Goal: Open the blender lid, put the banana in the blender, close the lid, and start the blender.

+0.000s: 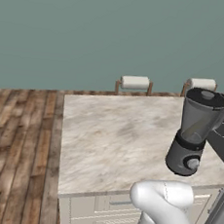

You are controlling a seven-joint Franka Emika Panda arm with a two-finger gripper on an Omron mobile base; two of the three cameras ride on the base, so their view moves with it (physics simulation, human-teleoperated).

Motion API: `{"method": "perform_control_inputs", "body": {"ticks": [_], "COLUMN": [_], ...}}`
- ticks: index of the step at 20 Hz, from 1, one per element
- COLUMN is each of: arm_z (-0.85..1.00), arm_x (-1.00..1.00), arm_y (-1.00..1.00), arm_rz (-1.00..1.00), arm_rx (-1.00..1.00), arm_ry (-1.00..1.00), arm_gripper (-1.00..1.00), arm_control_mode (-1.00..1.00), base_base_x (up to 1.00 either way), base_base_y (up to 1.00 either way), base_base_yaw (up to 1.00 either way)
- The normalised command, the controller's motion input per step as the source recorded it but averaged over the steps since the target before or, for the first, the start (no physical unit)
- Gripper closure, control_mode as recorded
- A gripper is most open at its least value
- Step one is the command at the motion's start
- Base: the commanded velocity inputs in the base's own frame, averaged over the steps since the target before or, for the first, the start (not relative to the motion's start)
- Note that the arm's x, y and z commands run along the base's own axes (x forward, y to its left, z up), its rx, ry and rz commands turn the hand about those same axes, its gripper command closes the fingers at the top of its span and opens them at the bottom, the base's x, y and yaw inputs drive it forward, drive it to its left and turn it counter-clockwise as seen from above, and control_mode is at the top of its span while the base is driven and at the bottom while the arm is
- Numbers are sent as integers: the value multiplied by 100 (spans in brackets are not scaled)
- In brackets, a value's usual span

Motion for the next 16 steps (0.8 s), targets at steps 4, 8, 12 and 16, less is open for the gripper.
{"method": "perform_control_inputs", "body": {"ticks": [4, 8, 12, 16], "arm_z": [-75, -67, -33, -24], "arm_x": [-24, -7, 0, 0], "arm_y": [3, 8, 0, 0], "arm_rz": [12, 12, 8, 9], "arm_rx": [28, 26, 14, 0], "arm_ry": [-15, -17, -24, -30], "arm_gripper": [-100, -100, -100, -100], "arm_control_mode": [-100, -100, -100, -100], "base_base_x": [0, 0, 0, 0], "base_base_y": [0, 0, 0, 0], "base_base_yaw": [0, 0, 0, 0]}}
